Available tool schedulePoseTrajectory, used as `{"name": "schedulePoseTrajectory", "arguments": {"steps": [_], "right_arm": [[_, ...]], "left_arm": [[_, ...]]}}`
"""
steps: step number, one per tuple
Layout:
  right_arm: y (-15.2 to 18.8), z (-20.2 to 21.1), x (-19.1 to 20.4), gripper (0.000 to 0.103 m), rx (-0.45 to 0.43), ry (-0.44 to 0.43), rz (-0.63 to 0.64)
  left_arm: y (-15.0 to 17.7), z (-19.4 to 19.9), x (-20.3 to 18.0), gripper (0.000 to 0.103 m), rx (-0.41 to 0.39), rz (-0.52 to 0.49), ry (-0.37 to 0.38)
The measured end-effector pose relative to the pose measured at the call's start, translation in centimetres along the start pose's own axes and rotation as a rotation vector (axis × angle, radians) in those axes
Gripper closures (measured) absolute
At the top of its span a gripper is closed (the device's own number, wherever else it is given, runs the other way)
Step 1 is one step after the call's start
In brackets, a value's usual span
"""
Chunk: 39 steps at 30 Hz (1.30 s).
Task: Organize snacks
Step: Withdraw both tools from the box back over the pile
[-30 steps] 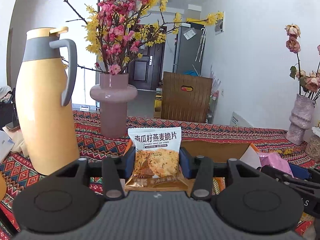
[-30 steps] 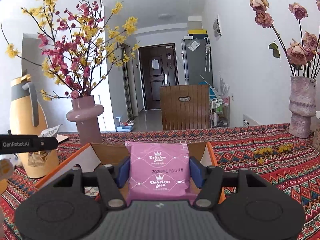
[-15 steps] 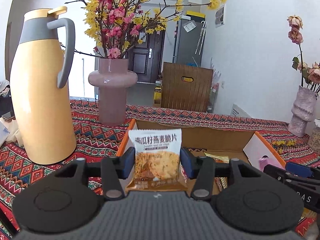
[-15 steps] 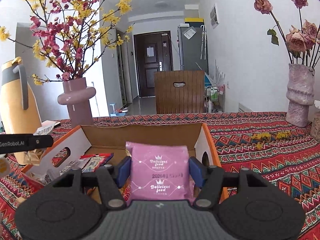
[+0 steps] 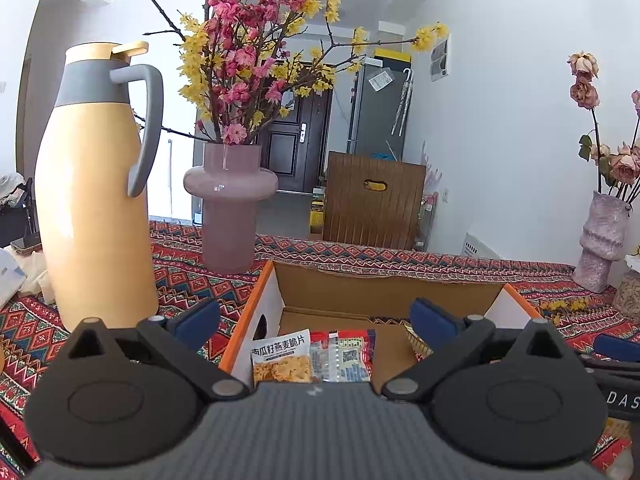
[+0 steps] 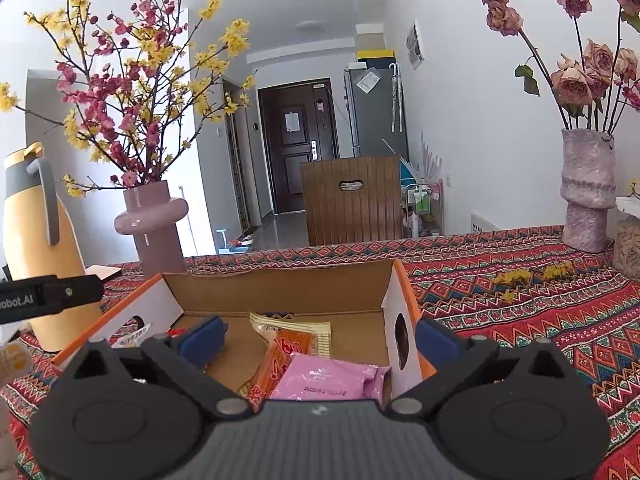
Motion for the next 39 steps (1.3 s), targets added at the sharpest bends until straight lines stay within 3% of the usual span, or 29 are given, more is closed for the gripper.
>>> {"name": "schedulePoseTrajectory", "arguments": {"steps": [9, 21, 39], "right_arm": [[-0.2, 0.1, 0.2, 0.001, -0.007, -0.005, -0.002], [-1.6, 2.4, 0.4, 0.001, -0.045, -0.018, 0.012], [1.6, 9.4, 2.7, 0.001, -0.007, -0.056, 0.045]], "left_arm": [[-0.8, 0.8, 0.1, 0.0, -0.016, 0.01, -0.006], [-2.6, 5.4, -0.4, 0.0, -0.067, 0.001, 0.014], [0.6, 10.8, 0.8, 0.0, -0.031, -0.024, 0.044]]}}
Point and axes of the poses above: each gripper's, at about its wrist camera, not at the fingertips, and z roughly against the way its jaws point, x to its left, y to its underside, the point moved 8 cm from there along -z, roughly the way its jaws point, and after that the axes turned 1 degree about -z, right-handed, at the moved point
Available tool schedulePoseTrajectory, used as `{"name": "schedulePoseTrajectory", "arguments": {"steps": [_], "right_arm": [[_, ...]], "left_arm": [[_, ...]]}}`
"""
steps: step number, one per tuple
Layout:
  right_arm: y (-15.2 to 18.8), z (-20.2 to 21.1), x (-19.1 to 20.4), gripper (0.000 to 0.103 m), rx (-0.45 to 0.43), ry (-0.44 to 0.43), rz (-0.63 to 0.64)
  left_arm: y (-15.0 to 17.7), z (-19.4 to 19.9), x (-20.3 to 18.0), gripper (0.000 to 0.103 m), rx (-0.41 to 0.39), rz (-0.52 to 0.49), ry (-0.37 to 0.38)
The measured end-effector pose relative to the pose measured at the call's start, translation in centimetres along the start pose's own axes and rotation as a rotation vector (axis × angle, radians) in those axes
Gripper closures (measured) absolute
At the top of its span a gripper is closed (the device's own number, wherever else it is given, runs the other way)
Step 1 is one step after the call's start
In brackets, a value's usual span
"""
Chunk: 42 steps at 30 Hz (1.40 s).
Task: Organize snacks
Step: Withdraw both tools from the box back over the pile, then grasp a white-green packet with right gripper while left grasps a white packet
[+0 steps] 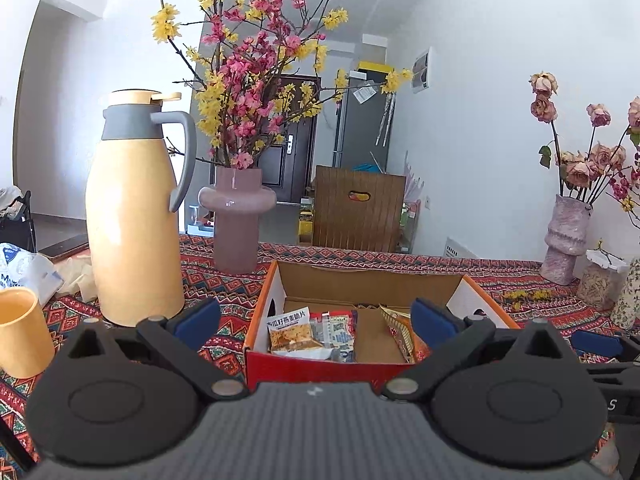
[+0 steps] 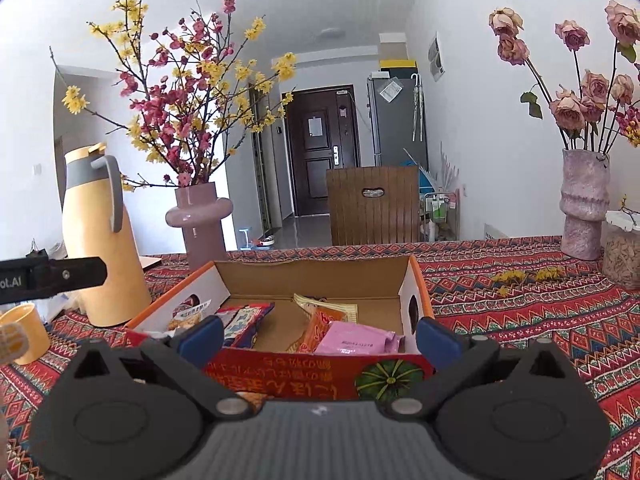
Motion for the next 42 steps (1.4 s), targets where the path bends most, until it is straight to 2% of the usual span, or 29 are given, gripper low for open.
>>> {"name": "schedulePoseTrajectory", "arguments": {"steps": [18, 33, 36, 42], "right_arm": [[4.9, 3.2, 0.6, 0.001, 0.107, 0.001, -0.011], [7.6, 5.0, -1.1, 0.001, 0.192, 0.092, -0.053], [8.5, 4.7, -1.0, 0.001, 0.227, 0.082, -0.076], [10.1, 4.5, 1.7, 0.001, 0.289, 0.038, -0.033]], "left_arm": [[4.9, 3.6, 2.4, 0.0, 0.073, 0.009, 0.009], [8.0, 5.5, 3.7, 0.0, 0.126, 0.003, 0.033], [8.3, 5.5, 3.6, 0.0, 0.137, 0.004, 0.036], [8.7, 5.6, 3.1, 0.0, 0.155, 0.002, 0.05]]}}
Point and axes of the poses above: each gripper's, at about its wrist camera, not at the fingertips, and z roughly against the way its jaws point, x to its left, y to its underside, the point moved 8 cm from there along -z, roughly the way its jaws point, and after that the axes turned 1 degree about -z, right-handed, at the moved point
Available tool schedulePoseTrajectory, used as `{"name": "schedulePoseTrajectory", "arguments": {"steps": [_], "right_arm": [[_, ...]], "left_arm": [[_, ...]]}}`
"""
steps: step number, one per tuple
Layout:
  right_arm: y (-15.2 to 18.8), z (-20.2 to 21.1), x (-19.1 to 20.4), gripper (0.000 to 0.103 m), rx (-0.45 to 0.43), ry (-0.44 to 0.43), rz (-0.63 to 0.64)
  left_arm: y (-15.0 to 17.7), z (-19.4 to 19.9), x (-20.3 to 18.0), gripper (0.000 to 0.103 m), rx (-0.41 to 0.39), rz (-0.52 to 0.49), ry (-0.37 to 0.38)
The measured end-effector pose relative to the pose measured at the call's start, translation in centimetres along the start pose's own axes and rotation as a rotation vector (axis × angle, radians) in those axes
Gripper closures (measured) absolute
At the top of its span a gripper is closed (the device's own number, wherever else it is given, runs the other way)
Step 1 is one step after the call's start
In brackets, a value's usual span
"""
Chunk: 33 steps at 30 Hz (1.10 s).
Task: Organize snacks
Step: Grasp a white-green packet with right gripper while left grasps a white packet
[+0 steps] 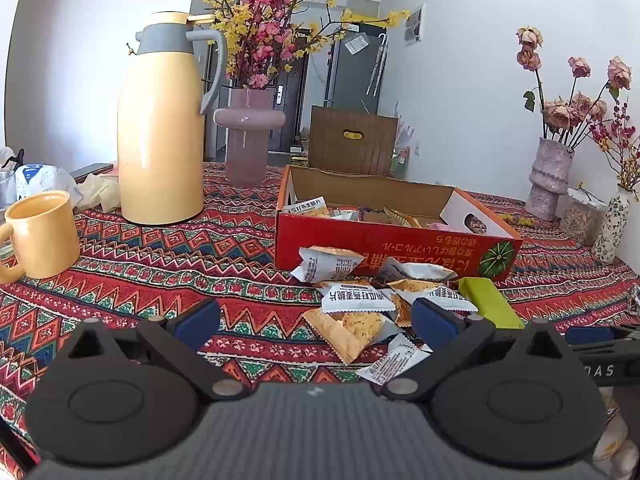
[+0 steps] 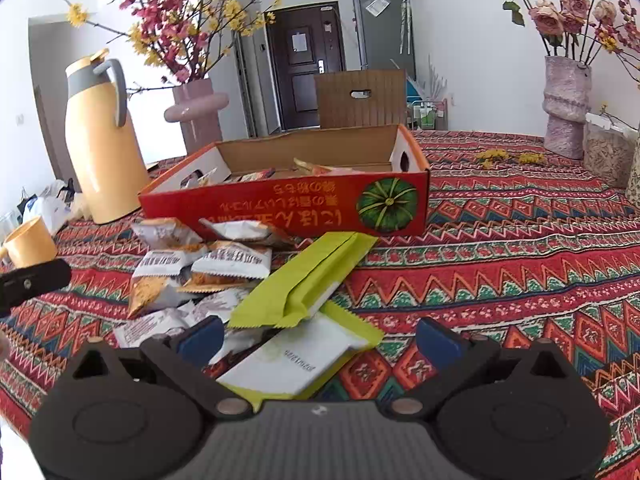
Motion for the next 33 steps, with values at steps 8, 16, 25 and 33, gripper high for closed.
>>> {"name": "schedulePoseTrajectory", "arguments": {"steps": [8, 16, 25, 33], "right_arm": [[2.2, -0.9, 1.2, 0.002, 0.074, 0.026, 0.047], [2.9, 0.4, -1.4, 0.031, 0.087, 0.057, 0.08], [2.3, 1.3, -4.0, 0.068, 0.028, 0.055, 0.016], [1.2, 2.1, -6.6, 0.068, -0.044, 0.094, -0.031]], "left_arm": [[0.6, 0.1, -0.5, 0.0, 0.019, -0.005, 0.02], [1.3, -0.3, -0.8, 0.0, 0.044, -0.003, 0.039], [2.3, -1.7, -2.4, 0.0, 0.115, -0.028, 0.086], [2.5, -3.7, -5.2, 0.001, 0.16, -0.108, 0.122]]}}
Point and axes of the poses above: each gripper's, at about its wrist camera, not at the fingertips, and z roughly against the way its jaws point, x to its left, y to its underside, the point moved 8 cm from there along -z, roughly the way its jaws point, and after that the axes turned 1 degree about -z, right-handed, at the moved point
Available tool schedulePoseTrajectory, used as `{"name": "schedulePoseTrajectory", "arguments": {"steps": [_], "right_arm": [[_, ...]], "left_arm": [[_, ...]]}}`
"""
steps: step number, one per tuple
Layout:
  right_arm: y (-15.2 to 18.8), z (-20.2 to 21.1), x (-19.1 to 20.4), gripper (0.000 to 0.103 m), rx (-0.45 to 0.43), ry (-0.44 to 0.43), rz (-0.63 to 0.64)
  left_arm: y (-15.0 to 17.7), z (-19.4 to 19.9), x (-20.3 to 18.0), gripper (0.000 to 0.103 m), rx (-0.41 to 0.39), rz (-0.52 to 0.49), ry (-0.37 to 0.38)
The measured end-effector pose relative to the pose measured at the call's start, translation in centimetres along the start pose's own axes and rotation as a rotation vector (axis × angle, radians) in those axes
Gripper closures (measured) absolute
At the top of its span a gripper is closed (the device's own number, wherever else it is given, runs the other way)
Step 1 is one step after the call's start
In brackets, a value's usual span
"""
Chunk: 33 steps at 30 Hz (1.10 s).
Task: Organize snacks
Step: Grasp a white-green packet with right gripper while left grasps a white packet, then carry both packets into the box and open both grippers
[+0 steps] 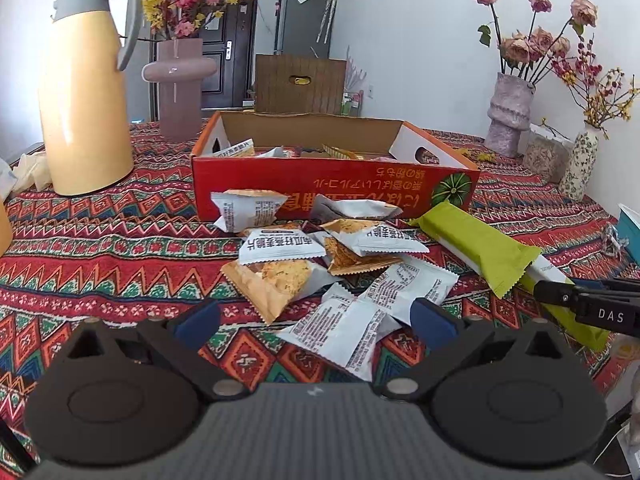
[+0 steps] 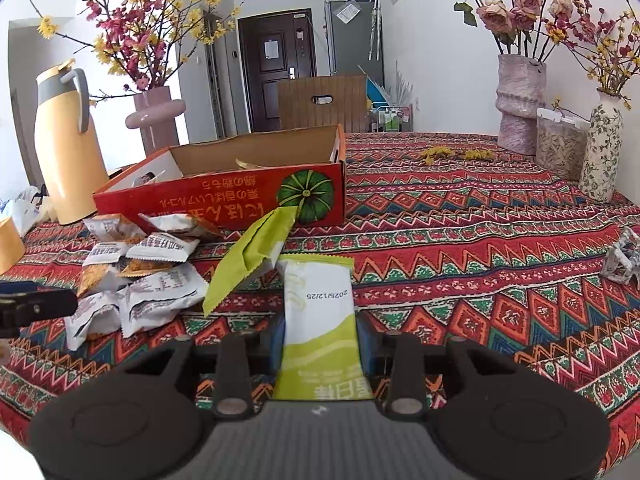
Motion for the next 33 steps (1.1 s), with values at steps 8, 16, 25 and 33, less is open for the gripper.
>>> {"name": "schedulePoseTrajectory", "arguments": {"steps": [8, 16, 25, 33], "right_arm": [[-0.1, 0.1, -1.6, 0.068, -0.028, -0.003, -0.038], [0.2, -0.3, -1.8, 0.068, -0.026, -0.035, -0.058], [0.2, -0.2, -1.5, 0.068, -0.037, -0.067, -0.062], [-0.5, 0.3, -1.5, 0.068, -0.064, -0.078, -0.063]], "left_arm": [[0.9, -2.7, -2.3, 0.036, 0.099, -0.096, 0.046], [1.8, -2.5, -2.9, 0.054, 0.148, -0.069, 0.089], [1.7, -2.4, -3.6, 0.059, 0.124, -0.083, 0.042], [0.5, 0.4, -3.1, 0.059, 0.023, -0.105, -0.006]]}}
Point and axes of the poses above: each gripper's, at about its wrist camera, not at the fingertips, and z roughly against the way its jaws point, x to its left, y to its underside, the point moved 8 cm from there along -z, roughly the way its jaws point, and after that the axes turned 1 degree about -z, right-handed, at the moved point
